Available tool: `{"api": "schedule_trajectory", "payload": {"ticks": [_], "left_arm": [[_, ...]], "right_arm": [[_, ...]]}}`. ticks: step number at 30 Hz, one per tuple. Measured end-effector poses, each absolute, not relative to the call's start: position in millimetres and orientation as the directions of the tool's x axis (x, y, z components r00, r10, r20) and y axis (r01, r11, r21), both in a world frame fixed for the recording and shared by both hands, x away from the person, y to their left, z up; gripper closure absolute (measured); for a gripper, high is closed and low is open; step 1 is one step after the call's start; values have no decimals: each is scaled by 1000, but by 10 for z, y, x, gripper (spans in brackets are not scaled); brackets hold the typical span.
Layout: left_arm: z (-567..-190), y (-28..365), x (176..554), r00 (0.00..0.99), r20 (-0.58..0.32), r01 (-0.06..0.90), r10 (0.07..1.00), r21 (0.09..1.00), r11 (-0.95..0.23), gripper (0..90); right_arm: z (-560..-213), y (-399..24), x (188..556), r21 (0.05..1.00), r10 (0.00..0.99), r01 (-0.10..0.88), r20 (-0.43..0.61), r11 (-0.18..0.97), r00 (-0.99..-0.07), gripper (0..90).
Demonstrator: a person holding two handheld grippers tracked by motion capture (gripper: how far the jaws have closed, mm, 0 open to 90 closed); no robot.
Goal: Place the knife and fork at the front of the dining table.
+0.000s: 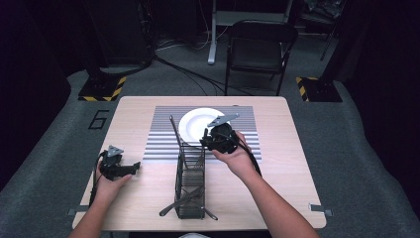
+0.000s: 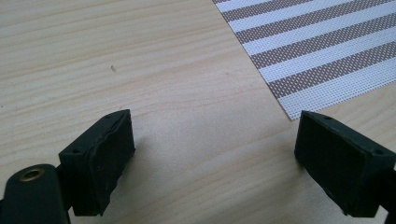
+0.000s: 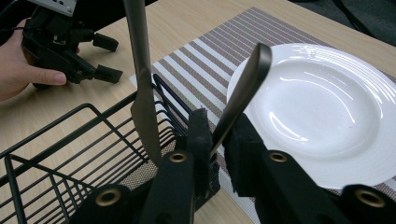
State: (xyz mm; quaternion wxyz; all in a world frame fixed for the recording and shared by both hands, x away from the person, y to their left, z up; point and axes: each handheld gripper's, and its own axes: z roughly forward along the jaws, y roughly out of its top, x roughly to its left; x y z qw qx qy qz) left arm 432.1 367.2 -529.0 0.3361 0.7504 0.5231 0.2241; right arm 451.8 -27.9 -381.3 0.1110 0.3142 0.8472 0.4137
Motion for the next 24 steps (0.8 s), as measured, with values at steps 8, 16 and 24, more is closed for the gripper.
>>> {"api": "schedule_trajectory", "payload": {"ticks": [8, 16, 24], "left_arm": [[-5290, 3672, 4322, 354, -15, 634, 935, 739, -228, 118], [-5290, 3673, 4322, 353, -15, 634, 935, 739, -228, 118], [-5290, 3672, 4321, 353, -15, 634, 936, 739, -227, 118]], "right_arm": [[-3786, -212, 4429, 777, 604, 414, 55, 474, -795, 848], [-3855, -137, 4424, 755, 588, 400, 22, 520, -808, 846], [-3977, -83, 4425, 739, 583, 407, 24, 537, -812, 847]]}}
